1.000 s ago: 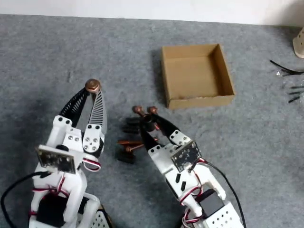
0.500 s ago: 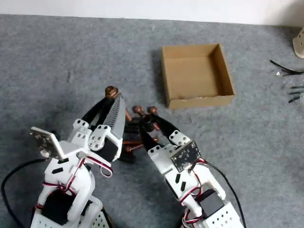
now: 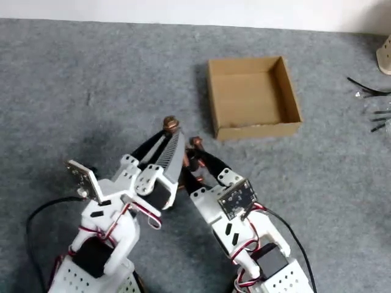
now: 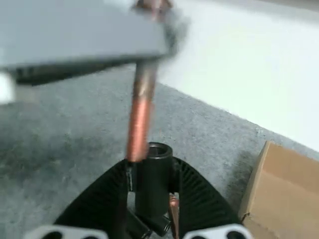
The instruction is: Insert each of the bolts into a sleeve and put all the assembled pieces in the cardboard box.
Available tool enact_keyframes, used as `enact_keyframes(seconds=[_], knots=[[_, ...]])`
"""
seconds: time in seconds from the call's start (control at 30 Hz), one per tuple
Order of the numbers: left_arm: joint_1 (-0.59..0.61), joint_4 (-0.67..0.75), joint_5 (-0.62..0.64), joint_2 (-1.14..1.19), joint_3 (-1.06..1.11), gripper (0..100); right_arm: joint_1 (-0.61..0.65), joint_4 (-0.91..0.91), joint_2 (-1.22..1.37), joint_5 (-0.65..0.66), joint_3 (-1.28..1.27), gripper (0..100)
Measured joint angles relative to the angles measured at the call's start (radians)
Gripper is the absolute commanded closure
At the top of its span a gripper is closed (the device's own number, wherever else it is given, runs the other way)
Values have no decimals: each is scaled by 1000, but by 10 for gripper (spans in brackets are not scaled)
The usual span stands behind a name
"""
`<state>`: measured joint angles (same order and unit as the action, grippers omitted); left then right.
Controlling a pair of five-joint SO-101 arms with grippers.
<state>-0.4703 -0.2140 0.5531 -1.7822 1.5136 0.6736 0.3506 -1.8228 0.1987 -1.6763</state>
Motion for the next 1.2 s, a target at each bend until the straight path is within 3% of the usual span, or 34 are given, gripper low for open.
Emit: enact_keyframes(seconds=[0.1,0.37,0.57,0.83,0.97,1.2], knots=[[5,92,0,0,25,993,0,0,0,51,0,994],[5,124,-2,0,91,993,0,2,0,75,0,994],[5,135,-115,-11,121,993,3,2,2,78,0,994],[-3,233,-137,0,163,993,2,2,0,78,0,994],[-3,219,-137,0,163,993,-2,2,0,78,0,994],[-21,52,-130,-12,163,993,-9,3,2,78,0,994]])
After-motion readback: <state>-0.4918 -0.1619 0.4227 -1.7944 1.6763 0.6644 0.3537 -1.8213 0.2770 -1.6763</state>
